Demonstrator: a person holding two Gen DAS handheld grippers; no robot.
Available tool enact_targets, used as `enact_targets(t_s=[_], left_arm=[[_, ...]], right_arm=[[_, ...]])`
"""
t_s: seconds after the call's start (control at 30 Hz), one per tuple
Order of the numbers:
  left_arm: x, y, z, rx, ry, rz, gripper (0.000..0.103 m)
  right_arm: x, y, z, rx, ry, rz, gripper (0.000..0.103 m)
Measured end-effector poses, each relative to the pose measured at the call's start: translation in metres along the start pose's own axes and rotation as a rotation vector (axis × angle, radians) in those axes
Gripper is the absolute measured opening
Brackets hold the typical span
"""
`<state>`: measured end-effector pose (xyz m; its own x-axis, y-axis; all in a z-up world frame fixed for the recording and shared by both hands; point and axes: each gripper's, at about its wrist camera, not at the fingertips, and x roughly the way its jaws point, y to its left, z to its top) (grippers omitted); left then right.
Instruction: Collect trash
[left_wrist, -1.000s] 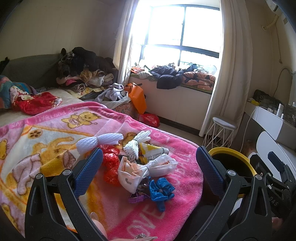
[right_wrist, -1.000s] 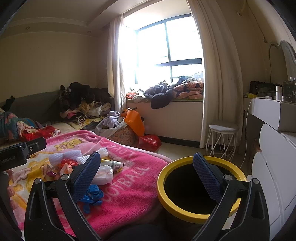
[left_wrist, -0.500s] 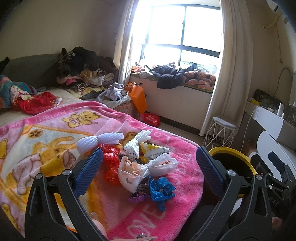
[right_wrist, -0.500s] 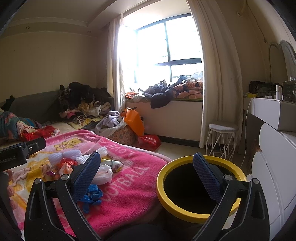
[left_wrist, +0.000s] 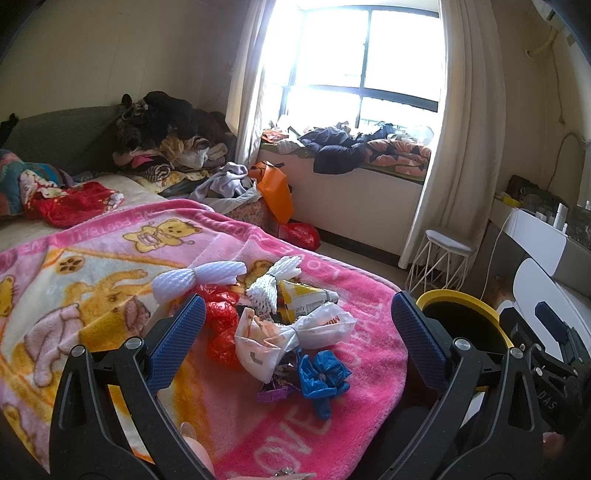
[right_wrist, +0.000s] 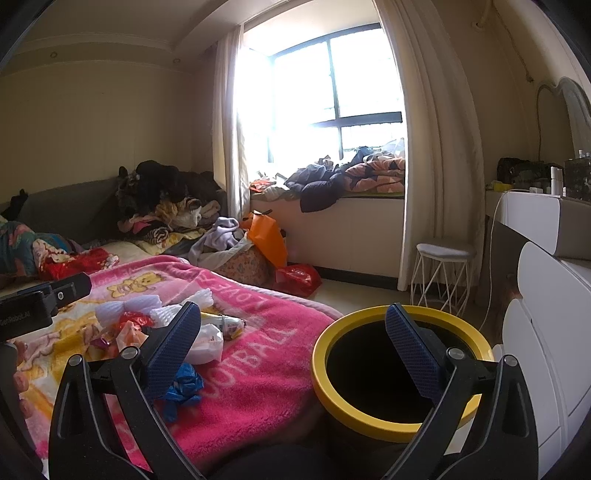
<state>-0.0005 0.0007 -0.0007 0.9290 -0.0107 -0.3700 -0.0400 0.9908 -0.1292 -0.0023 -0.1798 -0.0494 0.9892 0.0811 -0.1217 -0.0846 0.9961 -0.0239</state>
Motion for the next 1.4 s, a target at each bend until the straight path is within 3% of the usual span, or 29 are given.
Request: enact_targets(t_s=[0.3, 0.8, 1.07, 1.2, 1.4], left_arm=[[0.007, 0.022, -0.010, -0.036, 0.004, 0.034, 0.093], [0.020, 0.092, 0.003, -0.138, 0.022, 0.187, 0.093], [0.043, 0.134, 0.011, -0.181, 0.059, 0.267, 0.093], [0.063, 0.154, 0.009, -0.202, 0.098, 0.261, 0.093], [0.112, 0.173, 0.005, -0.228, 0.211, 0.187, 0.093]], right_arm=[[0.018, 0.007, -0.004, -0.007, 0.081, 0.053, 0.097], [0.068, 0.075, 0.001, -0.062, 0.204, 0.230, 0.097], [0.103, 0.109, -0.025, -0.141, 0.385, 0.276, 0.097], [0.119, 0.114, -0.040, -0.159, 0.484, 0.282, 0.097], [0.137, 0.108, -0.054, -0.134, 0.582, 0.309, 0.096]])
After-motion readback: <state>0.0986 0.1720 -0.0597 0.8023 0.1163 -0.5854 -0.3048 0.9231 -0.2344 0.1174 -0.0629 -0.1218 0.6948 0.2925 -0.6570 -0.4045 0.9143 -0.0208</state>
